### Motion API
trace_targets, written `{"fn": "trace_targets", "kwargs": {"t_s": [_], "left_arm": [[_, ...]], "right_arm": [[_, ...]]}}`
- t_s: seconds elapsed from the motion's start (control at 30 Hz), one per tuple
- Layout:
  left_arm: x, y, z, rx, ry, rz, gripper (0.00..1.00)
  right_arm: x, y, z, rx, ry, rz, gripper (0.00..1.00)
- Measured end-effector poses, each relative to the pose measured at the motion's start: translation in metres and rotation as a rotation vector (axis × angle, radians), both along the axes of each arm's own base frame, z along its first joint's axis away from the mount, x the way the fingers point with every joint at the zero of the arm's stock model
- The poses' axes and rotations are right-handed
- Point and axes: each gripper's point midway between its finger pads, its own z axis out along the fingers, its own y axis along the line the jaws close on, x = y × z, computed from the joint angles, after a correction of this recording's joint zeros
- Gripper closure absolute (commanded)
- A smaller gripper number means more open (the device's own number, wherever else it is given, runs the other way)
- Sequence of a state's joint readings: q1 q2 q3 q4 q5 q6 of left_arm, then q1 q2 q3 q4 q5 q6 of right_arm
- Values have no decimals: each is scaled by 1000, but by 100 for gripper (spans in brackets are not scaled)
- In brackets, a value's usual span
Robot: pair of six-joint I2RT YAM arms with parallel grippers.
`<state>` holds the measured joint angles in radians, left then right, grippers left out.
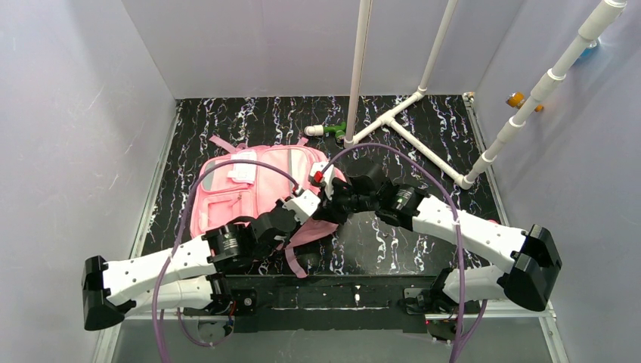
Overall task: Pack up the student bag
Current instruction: Zip the student bag at the center of the board.
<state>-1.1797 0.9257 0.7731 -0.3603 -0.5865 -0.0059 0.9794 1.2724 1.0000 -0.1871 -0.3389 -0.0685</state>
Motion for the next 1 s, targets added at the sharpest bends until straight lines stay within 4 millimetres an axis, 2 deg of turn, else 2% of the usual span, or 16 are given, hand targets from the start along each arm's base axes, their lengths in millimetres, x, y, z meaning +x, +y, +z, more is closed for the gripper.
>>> {"fn": "trace_targets", "kwargs": {"t_s": [0.2, 0.33, 0.4, 0.47, 0.6, 0.77, 0.87, 0.9, 0.97, 1.0], "left_arm": [[-7, 12, 7, -38, -30, -32, 100], [-11, 23, 14, -25, -56, -59, 100], [-10, 23, 16, -19, -68, -75, 100], [-9, 22, 14, -6, -67, -87, 100], [-4, 25, 11, 29, -55, -97, 100], [19, 36, 14, -29, 12, -67, 100], [32, 42, 12, -16, 58, -48, 100], [36, 43, 10, 1, 72, -42, 98], [40, 46, 8, 35, 105, -21, 73], [41, 49, 5, 53, 127, -3, 64]], "right_arm": [[12, -9, 7, -66, -112, 38, 99], [47, -25, 10, -85, -157, 22, 99], [64, -30, 8, -56, -108, 37, 99], [71, -33, 5, -36, -52, 62, 99], [68, -33, 5, -13, -12, 92, 99], [64, -31, 17, 36, -82, 32, 99], [51, -28, 20, 65, -110, -24, 99], [46, -27, 19, 75, -107, -55, 99], [38, -22, 16, 81, -93, -94, 99], [34, -19, 13, 82, -84, -109, 99]]}}
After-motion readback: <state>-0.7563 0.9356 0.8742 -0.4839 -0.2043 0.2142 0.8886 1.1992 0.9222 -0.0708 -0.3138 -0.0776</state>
